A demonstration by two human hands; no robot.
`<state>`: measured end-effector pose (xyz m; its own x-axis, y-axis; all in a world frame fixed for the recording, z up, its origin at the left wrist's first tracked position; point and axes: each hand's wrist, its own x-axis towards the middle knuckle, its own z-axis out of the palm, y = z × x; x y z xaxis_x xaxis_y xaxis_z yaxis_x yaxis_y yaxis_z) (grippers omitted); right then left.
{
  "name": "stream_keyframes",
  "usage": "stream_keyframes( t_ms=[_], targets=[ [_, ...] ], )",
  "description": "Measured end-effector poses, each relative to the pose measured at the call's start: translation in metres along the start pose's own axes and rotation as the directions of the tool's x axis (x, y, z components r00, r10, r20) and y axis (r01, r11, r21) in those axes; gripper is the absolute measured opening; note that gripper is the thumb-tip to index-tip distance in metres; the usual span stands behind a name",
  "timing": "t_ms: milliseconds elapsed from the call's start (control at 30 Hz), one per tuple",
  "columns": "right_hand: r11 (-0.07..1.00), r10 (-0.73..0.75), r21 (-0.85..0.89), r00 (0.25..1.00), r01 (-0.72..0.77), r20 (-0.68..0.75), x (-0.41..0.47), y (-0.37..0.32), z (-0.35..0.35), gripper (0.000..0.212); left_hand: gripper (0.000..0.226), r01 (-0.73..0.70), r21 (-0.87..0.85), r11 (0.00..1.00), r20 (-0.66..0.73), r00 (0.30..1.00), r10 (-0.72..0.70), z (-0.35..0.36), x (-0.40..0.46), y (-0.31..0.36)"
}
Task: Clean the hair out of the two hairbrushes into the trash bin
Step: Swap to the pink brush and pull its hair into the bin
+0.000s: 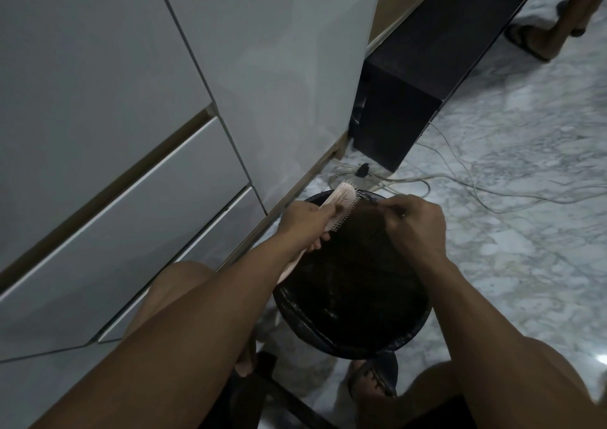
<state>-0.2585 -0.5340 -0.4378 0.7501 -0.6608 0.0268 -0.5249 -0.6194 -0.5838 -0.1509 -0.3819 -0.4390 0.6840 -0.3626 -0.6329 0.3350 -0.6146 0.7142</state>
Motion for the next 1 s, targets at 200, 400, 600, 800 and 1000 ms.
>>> stream_keyframes(
  t_ms=[200, 400, 600, 800, 1000],
  targets=[
    [0.992, 0.034, 0.118, 0.999, -0.033, -0.005, 0.0, 0.002, -0.001, 0.018, 0.041, 0.064, -0.112, 0.992, 0.123, 0.991, -0.05, -0.001, -0.001, 0.004],
    [0.967, -0.201, 0.181, 0.974, 0.18, 0.104, -0.012, -0.014, 0.011, 0.032, 0.039, 0.124, -0.168, 0.978, 0.243, 0.967, -0.081, 0.003, -0.005, 0.009],
    [0.976, -0.188, 0.118, 0.981, 0.181, 0.053, -0.011, -0.013, 0.017, 0.009, 0.04, 0.067, -0.138, 0.988, 0.216, 0.976, -0.036, 0.006, -0.005, 0.008],
    [0.973, 0.232, 0.023, 0.972, -0.232, -0.045, 0.005, 0.005, 0.004, 0.014, 0.04, 0.057, -0.169, 0.984, 0.179, 0.983, -0.027, 0.002, -0.003, 0.009],
    [0.937, 0.245, 0.244, 0.968, -0.25, 0.052, 0.006, 0.002, 0.004, 0.01, 0.045, 0.109, -0.201, 0.974, 0.25, 0.966, -0.056, 0.002, -0.003, 0.01]
  ],
)
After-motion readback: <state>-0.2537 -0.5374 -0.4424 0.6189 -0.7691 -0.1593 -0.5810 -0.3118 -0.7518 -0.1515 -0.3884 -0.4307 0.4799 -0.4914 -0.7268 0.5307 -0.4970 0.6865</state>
